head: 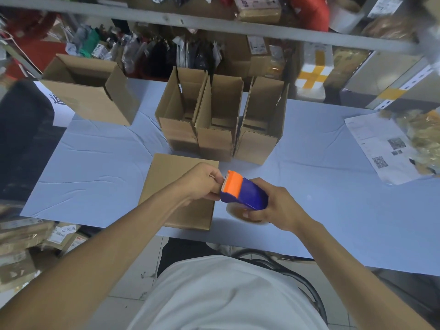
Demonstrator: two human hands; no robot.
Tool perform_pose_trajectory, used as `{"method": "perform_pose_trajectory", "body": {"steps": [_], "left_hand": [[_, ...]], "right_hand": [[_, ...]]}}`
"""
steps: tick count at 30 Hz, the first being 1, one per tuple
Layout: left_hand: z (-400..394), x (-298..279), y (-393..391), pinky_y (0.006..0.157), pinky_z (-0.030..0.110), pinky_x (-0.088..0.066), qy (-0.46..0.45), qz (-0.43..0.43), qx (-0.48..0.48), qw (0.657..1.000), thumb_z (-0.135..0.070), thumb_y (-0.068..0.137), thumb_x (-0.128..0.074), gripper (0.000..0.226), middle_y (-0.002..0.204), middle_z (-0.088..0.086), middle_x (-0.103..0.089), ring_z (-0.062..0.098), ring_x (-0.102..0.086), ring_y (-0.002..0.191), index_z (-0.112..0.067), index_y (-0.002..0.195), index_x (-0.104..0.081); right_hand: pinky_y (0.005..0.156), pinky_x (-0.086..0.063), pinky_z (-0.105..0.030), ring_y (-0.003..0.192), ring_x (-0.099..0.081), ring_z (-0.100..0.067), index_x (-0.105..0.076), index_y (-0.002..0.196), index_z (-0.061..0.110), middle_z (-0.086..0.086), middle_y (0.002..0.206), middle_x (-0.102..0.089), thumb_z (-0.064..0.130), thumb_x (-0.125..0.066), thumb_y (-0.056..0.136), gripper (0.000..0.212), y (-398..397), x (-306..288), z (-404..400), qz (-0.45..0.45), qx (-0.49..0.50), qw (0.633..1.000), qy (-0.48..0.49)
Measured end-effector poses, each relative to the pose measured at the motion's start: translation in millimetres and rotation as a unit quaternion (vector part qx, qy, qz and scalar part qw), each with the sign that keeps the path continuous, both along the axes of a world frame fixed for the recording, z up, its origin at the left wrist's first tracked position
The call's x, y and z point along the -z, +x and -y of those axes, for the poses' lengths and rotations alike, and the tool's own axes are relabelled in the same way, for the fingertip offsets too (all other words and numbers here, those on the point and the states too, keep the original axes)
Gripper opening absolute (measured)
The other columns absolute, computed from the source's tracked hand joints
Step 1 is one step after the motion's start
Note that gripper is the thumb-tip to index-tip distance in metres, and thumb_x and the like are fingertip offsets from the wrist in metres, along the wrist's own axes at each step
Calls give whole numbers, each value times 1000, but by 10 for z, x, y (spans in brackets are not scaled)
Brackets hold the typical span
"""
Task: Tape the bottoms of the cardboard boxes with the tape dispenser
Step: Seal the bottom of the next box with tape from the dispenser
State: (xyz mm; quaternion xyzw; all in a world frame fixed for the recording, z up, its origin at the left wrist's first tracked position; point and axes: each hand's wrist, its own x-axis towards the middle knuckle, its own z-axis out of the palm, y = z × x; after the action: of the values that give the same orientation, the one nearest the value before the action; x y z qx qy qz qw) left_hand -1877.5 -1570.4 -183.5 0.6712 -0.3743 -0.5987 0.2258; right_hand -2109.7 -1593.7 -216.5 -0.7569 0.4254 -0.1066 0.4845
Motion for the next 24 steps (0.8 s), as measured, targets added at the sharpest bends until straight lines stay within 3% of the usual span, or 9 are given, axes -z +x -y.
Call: {"method": "perform_pose_trajectory", "body": {"steps": [3, 7, 12, 14, 18, 24], "left_hand": [[17, 43, 6, 67, 28, -58, 87, -53, -91, 991, 5, 89, -53, 18, 78, 9, -68, 20, -67, 78, -7, 84, -66], [17, 74, -43, 71, 34, -48, 221, -150, -204, 942, 0, 94, -45, 24, 77, 7, -67, 20, -63, 79, -10, 83, -64], [-32, 139, -56, 69, 33, -59, 52, 0, -162, 985, 0, 93, -59, 17, 78, 13, -71, 20, -71, 68, -6, 76, -61], [-48, 178, 31, 60, 29, -59, 21, 8, -177, 984, 3, 91, -61, 14, 81, 16, -71, 21, -71, 65, -4, 78, -61], [-89, 204, 178, 56, 27, -57, 23, 7, -199, 980, 8, 86, -65, 15, 88, 20, -70, 28, -72, 73, -3, 77, -59], [-134, 175, 335, 69, 36, -62, -30, 20, -185, 982, 14, 75, -74, 21, 81, 20, -68, 32, -73, 77, -2, 73, -60]], "right_hand": [[68, -52, -17, 84, -64, -9, -49, 120, 45, 19, 99, -66, 48, -83, 71, 60, 19, -24, 49, -24, -28, 999, -35], [75, -53, -22, 89, -61, -10, -44, 128, 40, 17, 108, -63, 32, -80, 74, 65, 11, 43, 34, -53, -58, 993, -88], [71, -56, -29, 84, -64, -11, -47, 121, 41, 16, 99, -65, 52, -80, 74, 58, -61, 136, -26, -49, -28, 998, -41], [70, -55, -32, 80, -63, -11, -48, 119, 40, 17, 95, -64, 57, -78, 74, 56, -87, 123, 1, -69, -37, 995, -66], [65, -52, -25, 76, -60, -6, -48, 113, 41, 19, 87, -62, 69, -71, 73, 54, -79, 38, 45, -99, -54, 988, -106], [65, -53, -26, 74, -61, -10, -51, 111, 42, 18, 87, -63, 72, -72, 71, 54, -105, 10, 30, -79, -34, 991, -98]]}}
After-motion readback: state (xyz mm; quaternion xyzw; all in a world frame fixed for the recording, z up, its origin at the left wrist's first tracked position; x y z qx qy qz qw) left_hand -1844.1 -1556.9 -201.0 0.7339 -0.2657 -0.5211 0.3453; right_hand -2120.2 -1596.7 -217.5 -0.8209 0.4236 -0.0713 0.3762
